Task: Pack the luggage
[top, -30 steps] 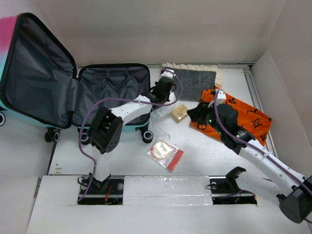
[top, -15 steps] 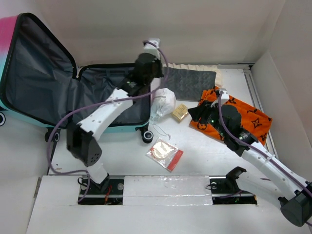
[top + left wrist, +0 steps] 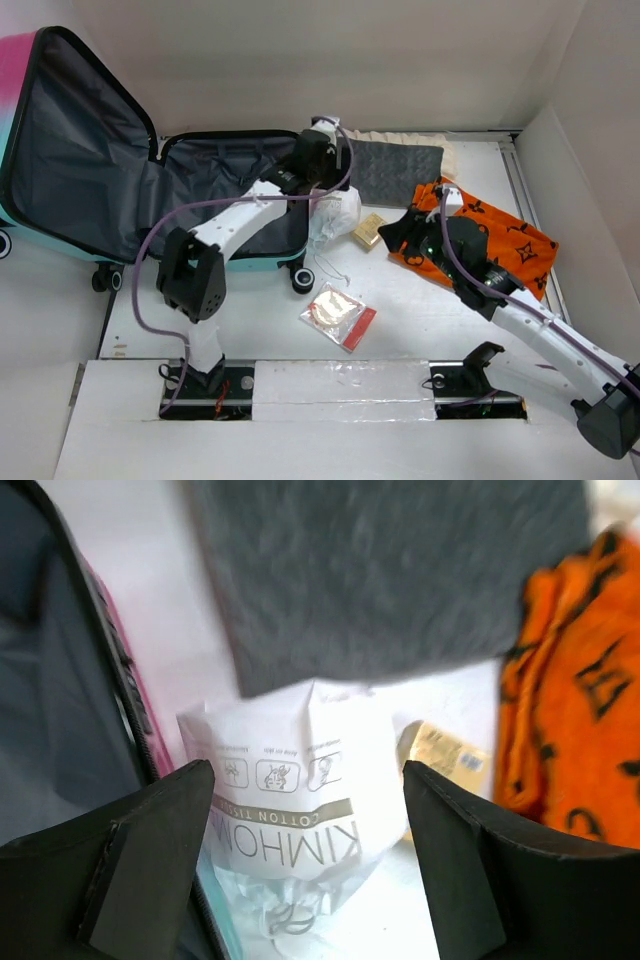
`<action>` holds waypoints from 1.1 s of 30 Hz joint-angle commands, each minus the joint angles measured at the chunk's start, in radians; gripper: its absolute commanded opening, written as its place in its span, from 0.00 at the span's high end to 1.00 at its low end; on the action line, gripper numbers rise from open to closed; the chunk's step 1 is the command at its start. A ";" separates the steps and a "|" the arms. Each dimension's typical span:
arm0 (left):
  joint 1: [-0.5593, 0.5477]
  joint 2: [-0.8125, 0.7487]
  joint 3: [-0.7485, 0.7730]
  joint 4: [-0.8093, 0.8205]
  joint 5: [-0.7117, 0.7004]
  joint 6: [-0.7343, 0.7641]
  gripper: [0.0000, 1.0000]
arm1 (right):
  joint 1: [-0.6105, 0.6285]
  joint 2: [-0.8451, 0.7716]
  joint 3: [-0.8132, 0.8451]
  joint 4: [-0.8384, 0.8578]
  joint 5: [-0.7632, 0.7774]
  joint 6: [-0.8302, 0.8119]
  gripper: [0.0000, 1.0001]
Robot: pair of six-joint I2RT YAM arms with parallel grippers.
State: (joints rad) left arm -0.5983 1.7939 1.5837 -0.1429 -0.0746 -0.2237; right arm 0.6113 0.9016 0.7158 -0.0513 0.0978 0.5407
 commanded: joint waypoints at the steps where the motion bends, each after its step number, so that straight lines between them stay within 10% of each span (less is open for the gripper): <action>1: 0.011 0.018 0.004 -0.012 0.055 -0.009 0.27 | 0.022 0.005 -0.007 0.056 0.022 0.008 0.42; 12: 0.011 0.176 0.032 0.023 0.105 0.000 0.51 | 0.051 0.005 -0.026 0.056 0.040 0.018 0.43; 17: -0.009 0.176 0.006 0.048 0.087 -0.009 1.00 | 0.051 0.005 -0.026 0.056 0.049 0.018 0.43; 33: 0.034 -0.191 -0.005 0.151 0.076 -0.048 1.00 | 0.051 -0.004 -0.026 0.065 0.059 0.018 0.43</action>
State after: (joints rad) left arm -0.5964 1.7264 1.5528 -0.0662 0.0029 -0.2485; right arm 0.6559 0.9108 0.6868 -0.0433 0.1390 0.5507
